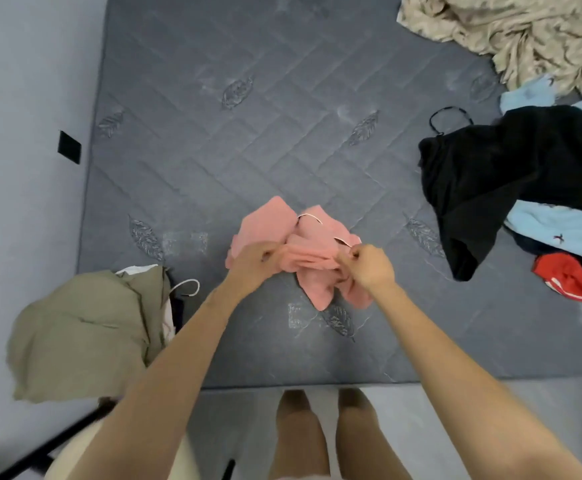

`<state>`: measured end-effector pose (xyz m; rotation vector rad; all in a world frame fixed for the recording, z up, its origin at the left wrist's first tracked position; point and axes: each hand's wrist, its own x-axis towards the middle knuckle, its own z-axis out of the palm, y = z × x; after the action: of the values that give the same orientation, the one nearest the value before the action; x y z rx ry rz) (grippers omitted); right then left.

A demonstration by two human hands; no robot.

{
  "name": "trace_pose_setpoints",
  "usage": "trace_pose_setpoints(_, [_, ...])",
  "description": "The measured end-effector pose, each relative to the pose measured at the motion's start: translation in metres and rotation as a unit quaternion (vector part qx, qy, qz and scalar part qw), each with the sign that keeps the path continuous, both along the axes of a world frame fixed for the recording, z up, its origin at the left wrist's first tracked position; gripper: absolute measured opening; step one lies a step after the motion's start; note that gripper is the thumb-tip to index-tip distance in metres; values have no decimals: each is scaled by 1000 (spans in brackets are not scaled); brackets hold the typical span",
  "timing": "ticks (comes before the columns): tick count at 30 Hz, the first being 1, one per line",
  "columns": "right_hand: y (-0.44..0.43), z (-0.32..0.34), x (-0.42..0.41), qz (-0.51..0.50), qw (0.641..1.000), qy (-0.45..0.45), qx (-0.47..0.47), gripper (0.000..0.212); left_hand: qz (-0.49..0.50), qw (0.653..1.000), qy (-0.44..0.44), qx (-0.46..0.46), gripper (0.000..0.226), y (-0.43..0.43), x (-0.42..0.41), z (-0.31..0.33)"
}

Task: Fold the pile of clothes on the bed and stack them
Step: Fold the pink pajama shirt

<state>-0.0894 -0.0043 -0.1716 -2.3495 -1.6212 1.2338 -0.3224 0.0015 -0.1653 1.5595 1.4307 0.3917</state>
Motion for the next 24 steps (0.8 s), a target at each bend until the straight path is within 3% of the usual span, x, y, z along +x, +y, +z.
trace_pose_setpoints(5, [-38,-57,20,0,996,1,-95,48,-38,993,44,-106,44,-48,6,-69])
trace_pose_setpoints(9, [-49,-87,22,-9,995,56,-79,37,44,983,49,-171,39,-72,7,-98])
trace_pose_setpoints(12, [-52,-101,18,3,989,126,-78,32,90,977,46,-188,50,-80,6,-113])
trace_pose_setpoints(16, [-42,-113,17,-11,992,122,24,29,135,980,68,-129,33,-75,13,-131])
trace_pose_setpoints(20, [-24,-125,21,-19,989,103,100,45,167,973,145,-58,53,-56,28,-144])
trace_pose_setpoints(24, [-10,-144,31,-55,992,84,82,61,126,974,189,-25,73,-36,52,-150])
